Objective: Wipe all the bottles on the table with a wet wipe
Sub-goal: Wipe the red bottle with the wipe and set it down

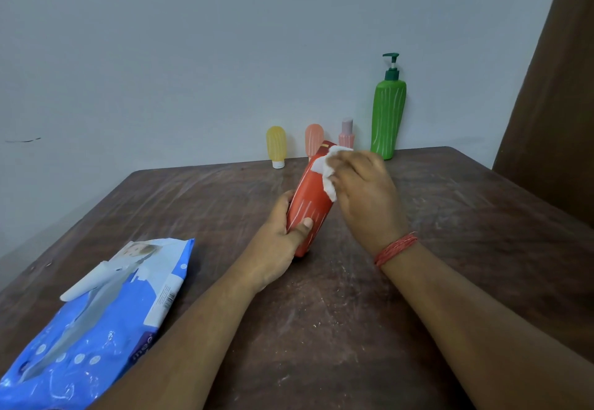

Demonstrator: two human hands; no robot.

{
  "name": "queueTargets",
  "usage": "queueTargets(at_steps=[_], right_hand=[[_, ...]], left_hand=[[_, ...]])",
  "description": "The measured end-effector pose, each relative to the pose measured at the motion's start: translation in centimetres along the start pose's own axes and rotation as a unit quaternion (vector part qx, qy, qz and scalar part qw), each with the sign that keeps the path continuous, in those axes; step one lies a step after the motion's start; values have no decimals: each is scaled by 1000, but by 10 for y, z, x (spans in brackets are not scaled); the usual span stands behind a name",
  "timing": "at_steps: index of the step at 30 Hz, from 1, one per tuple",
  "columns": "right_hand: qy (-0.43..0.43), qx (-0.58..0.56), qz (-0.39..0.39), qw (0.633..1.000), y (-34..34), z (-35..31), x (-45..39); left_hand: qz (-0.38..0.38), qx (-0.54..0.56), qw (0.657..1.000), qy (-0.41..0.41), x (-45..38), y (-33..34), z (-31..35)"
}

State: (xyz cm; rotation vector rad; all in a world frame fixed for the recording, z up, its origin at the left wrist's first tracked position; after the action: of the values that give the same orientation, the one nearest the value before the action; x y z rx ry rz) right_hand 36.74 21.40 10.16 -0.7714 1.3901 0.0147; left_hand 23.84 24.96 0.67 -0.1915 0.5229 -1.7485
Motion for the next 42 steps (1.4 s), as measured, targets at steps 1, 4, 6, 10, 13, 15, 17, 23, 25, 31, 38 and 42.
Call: queueTargets(at_steps=[1,4,6,10,13,15,17,23,25,31,38,42], right_hand=[[-13,21,-4,1000,1,-4,0],[-60,64,-30,996,4,-15,1],[-3,90,-14,996,-3,1,-4],[-74,98,-56,991,10,-17,0],[-4,123,-36,992,2,2,-5],[2,111,-34,993,2,3,-5],[-58,108,-53,991,9,-13,1],[113,114,-37,986,-6,38,-2],[152,62,-44,985,-1,44,4],[295,-149,-2,944,12,79,21],[145,-250,19,957,-9,45,4],[4,-122,65,990,-35,9,-4]], left_hand=[[1,-5,1000,1,0,0,0],[3,-25,1000,14,1,0,3],[-2,-57,998,21,1,2,6],[1,-68,997,27,1,2,9],[-13,-92,995,33,2,6,12],[-16,-95,995,31,2,6,11],[-14,-81,996,31,2,5,11],[-22,-92,995,28,0,5,6],[-24,-91,995,22,-2,6,5],[-27,-83,996,21,-1,5,1],[-12,-47,998,29,0,-1,5],[2,-17,1000,21,0,-4,0]])
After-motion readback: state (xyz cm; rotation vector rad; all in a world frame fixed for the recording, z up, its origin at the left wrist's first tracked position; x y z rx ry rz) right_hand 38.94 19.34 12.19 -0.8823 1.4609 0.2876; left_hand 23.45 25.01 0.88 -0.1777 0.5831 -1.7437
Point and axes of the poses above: each hand's wrist, its own x-axis away from the middle knuckle, its own y-axis out of the palm, z = x × y, the point moved 10 cm from there along -x, towards the middle knuckle, and after that the axes turned 1 degree about -x, right-handed, at the moved point
